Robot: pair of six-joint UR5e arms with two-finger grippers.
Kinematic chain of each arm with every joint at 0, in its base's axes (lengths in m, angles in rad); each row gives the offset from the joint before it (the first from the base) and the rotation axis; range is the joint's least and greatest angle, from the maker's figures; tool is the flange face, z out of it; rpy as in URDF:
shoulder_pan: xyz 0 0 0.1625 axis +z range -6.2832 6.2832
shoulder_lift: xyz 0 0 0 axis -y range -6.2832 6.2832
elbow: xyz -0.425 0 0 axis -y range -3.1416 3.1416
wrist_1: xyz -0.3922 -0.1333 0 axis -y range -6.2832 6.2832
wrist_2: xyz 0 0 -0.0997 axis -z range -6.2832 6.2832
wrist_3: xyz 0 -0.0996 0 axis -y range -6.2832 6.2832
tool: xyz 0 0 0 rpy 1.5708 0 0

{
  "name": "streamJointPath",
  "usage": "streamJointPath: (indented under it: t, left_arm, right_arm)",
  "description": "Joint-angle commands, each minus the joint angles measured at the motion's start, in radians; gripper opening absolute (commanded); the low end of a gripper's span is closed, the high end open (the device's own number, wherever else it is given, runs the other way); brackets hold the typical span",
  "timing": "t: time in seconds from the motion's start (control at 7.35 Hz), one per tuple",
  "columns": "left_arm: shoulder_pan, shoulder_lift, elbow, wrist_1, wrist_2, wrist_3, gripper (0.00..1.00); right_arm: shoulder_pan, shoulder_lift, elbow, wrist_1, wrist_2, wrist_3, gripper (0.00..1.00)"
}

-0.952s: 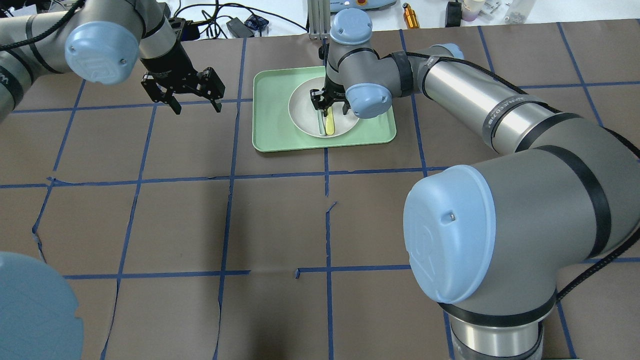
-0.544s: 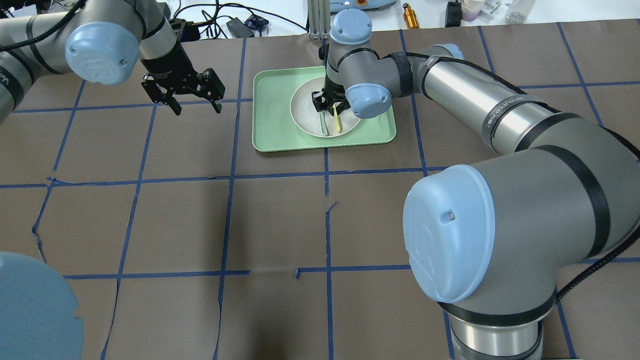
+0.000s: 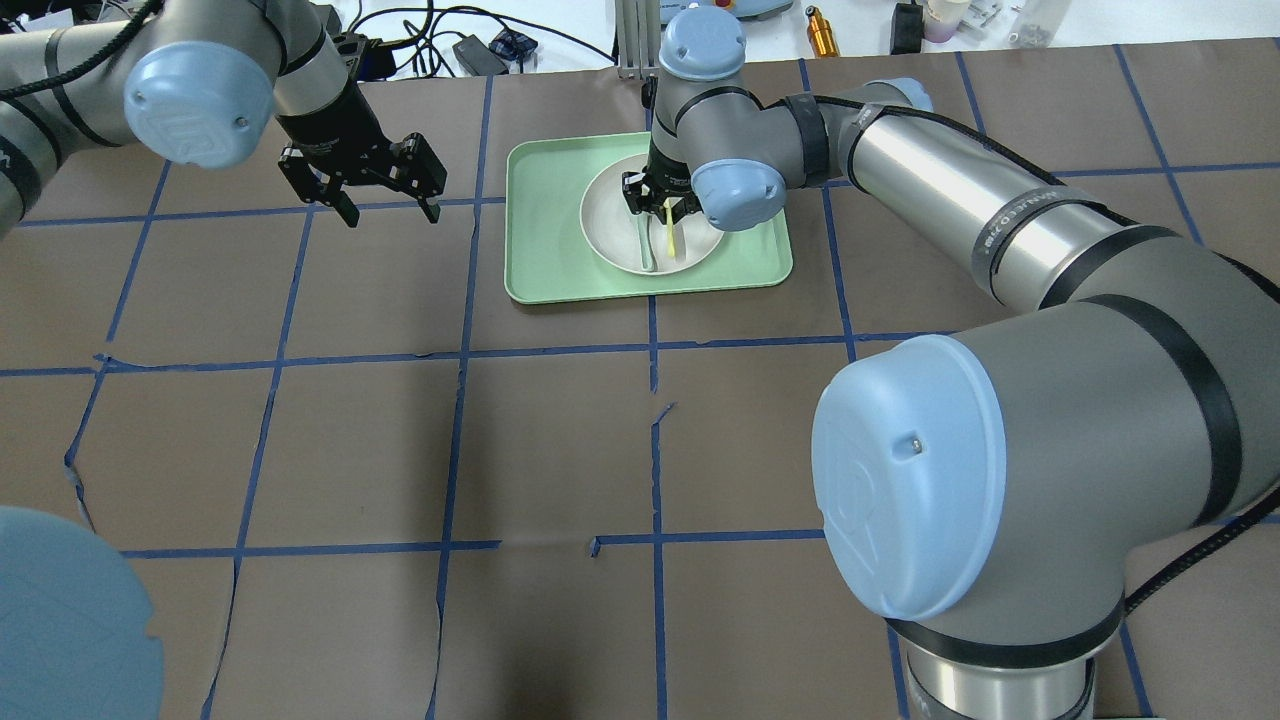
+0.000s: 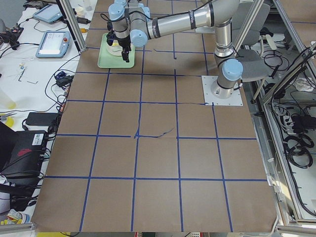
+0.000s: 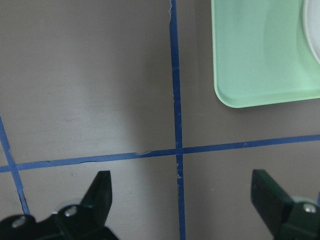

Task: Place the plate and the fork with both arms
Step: 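Lower the right gripper and grasp the yellow fork on the plate, then move the yellow fork with the right gripper beside the plate on the tray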

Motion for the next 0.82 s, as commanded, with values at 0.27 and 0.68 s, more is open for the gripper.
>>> streamJointPath:
  t: [0.27,0.68]
  left_arm:
    - [0.001,-0.001,-0.002,0.0,-0.001,0.0,1.0]
    - [-0.003,0.0,-0.011,0.001,-0.011,-0.001,1.0]
  right_arm:
    - [-0.064,-0.092,-0.007,0.028,-0.038,0.009,0.0]
    - [-0.131,-0.021,0.013,0.012,-0.075,-0.131,0.0]
